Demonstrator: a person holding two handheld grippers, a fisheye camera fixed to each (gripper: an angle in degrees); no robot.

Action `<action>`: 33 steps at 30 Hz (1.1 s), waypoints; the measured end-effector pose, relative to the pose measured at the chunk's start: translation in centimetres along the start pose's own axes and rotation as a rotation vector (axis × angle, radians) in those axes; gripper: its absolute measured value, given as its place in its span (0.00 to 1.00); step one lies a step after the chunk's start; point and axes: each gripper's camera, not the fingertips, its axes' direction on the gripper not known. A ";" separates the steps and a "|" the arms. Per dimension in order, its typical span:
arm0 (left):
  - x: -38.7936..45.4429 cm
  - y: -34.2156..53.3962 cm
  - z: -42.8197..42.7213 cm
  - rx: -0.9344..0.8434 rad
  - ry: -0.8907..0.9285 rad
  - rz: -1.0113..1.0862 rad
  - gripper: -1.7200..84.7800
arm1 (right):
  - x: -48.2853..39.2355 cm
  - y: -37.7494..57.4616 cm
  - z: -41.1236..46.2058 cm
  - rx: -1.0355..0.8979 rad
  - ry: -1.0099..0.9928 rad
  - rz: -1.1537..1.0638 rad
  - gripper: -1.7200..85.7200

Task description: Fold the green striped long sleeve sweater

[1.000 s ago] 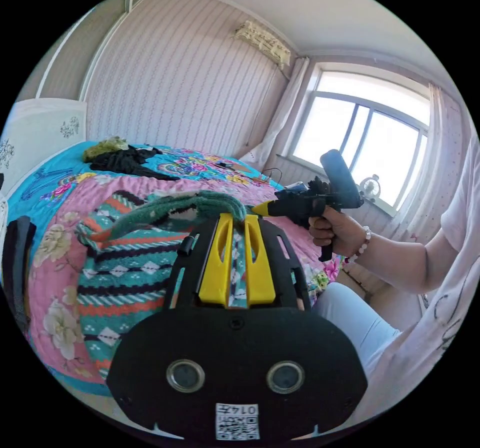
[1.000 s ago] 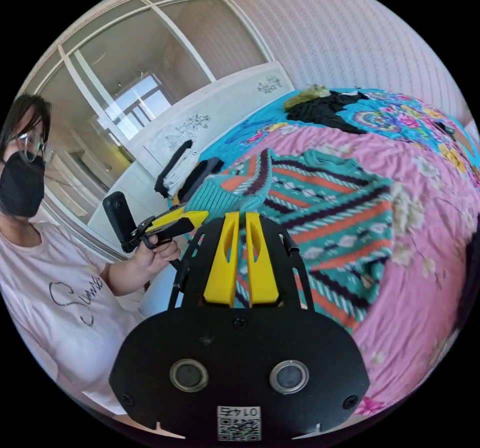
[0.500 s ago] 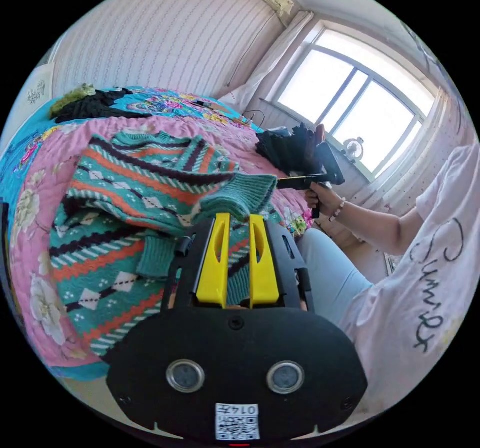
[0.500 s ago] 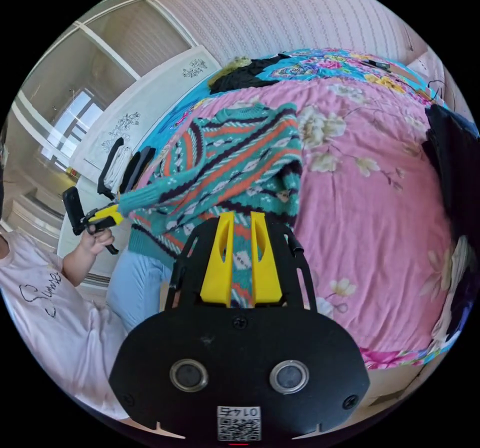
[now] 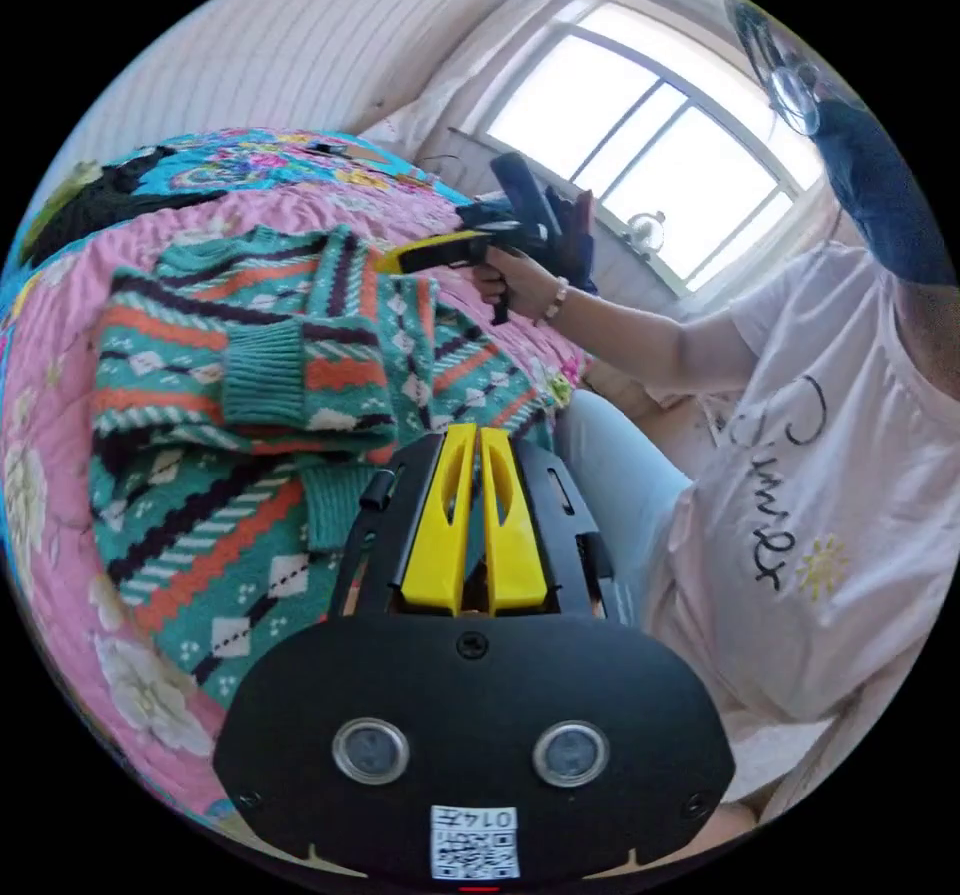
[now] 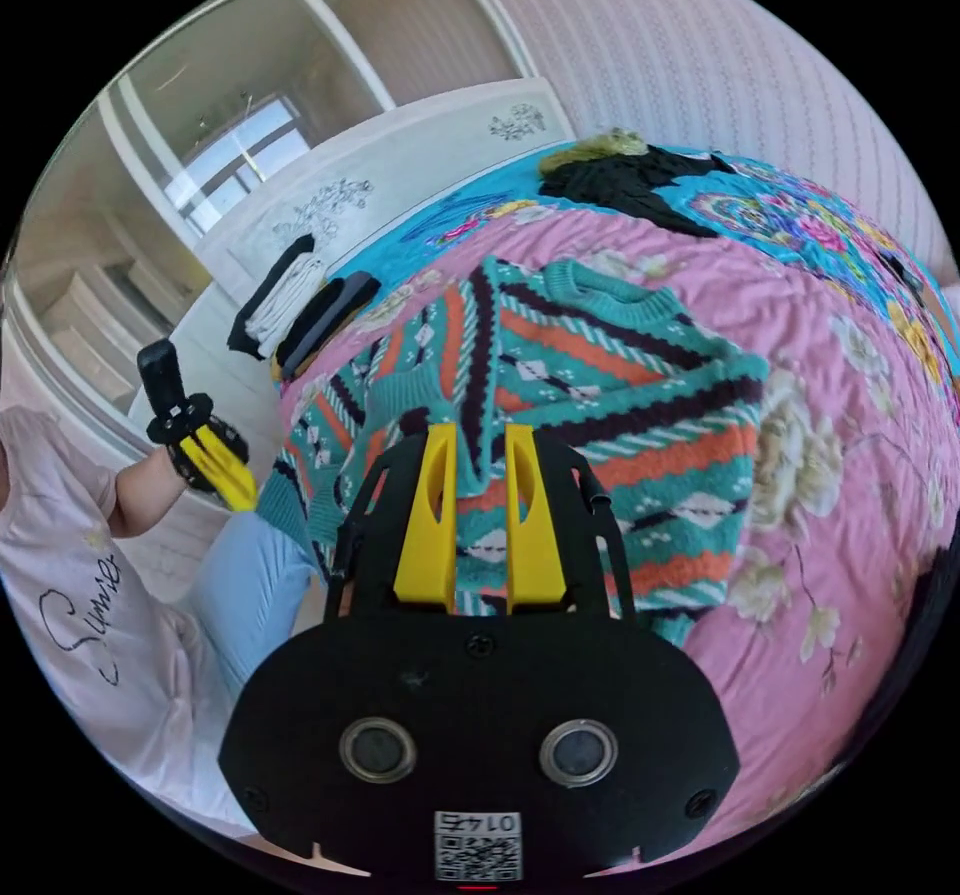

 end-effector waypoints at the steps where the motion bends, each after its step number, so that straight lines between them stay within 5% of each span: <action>1: -1.5 0.6 -0.7 0.064 -0.153 -0.115 0.02 | -1.0 -0.9 0.6 -0.009 -0.015 -0.035 0.12; 5: -6.2 1.5 -2.5 0.259 -0.506 -0.453 0.08 | -3.5 -4.4 3.6 -0.066 -0.081 -0.092 0.13; 8: -8.4 -0.8 -0.1 0.207 -0.520 -0.478 0.10 | -3.1 -5.5 6.8 -0.241 -0.086 -0.044 0.11; 12: -9.9 -2.0 3.6 0.130 -0.513 -0.498 0.03 | -2.5 -4.3 3.1 -0.160 -0.167 -0.044 0.07; 15: -7.5 -2.3 3.8 0.170 -0.291 -0.370 0.01 | -2.6 -1.2 -2.4 -0.085 -0.239 -0.123 0.07; 19: -2.7 -1.7 4.4 0.180 -0.057 -0.097 0.02 | -0.5 5.0 -8.2 -0.107 -0.168 -0.053 0.09; 28: -15.3 -3.8 -4.7 0.272 -0.692 -0.279 0.07 | 7.6 0.2 -12.3 0.010 0.103 0.186 0.15; 33: -24.5 -9.1 -6.1 0.301 -0.501 -0.426 0.15 | 11.1 -7.5 -9.8 0.021 0.317 0.231 0.16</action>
